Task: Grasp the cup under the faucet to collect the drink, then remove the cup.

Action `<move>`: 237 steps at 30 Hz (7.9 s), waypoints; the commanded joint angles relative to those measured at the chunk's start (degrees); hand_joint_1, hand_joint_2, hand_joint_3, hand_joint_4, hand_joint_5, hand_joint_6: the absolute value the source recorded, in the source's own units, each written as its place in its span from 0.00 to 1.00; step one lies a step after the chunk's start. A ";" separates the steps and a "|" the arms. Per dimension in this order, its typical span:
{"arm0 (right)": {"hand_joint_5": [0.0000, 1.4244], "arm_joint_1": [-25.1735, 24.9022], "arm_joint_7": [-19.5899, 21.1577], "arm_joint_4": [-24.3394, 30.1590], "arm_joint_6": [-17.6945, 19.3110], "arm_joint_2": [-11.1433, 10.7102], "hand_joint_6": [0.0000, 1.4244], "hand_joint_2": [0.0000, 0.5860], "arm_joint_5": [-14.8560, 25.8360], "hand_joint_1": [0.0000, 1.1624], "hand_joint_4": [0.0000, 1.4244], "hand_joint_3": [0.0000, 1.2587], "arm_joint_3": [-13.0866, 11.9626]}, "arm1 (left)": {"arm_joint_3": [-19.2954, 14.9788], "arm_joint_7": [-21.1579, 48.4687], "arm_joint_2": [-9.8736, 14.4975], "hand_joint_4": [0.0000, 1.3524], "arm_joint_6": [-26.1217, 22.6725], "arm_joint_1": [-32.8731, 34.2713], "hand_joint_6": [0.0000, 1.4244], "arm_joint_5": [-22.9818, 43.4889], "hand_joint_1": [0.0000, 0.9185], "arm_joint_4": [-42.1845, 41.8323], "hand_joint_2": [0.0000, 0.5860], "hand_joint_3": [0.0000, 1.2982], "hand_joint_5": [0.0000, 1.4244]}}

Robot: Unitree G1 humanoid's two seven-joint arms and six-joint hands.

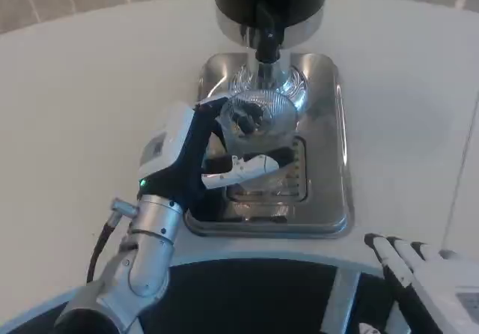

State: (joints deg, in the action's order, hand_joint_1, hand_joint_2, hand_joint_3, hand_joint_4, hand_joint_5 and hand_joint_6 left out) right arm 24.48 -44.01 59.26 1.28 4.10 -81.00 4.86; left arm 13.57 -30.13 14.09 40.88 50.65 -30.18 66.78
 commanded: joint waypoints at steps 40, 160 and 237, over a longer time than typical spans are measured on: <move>0.00 -0.93 -0.27 0.74 -2.37 1.65 0.00 0.94 0.07 0.14 0.00 0.00 0.96 | 0.52 3.01 6.24 0.00 0.72 -0.91 0.10 1.34 0.10 -4.54 0.03 0.00 0.02; 0.00 -64.07 13.78 -28.99 -35.17 -22.99 0.00 0.88 53.56 0.02 0.00 0.00 14.93 | -18.19 26.09 29.60 0.01 5.41 -44.27 0.11 6.84 0.05 -43.14 0.10 0.01 0.07; 0.00 -64.48 11.57 -29.33 -34.00 -25.06 0.00 0.92 49.73 0.01 0.00 0.00 17.76 | -10.76 26.72 13.11 0.00 -5.42 -18.23 0.18 10.76 0.37 -25.07 0.09 0.00 0.15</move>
State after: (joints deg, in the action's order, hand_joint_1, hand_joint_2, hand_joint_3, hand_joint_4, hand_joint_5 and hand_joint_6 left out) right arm -41.51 -28.99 30.91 -32.46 -20.99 -32.38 20.63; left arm 2.21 -2.21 27.53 34.54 31.65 -18.61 40.02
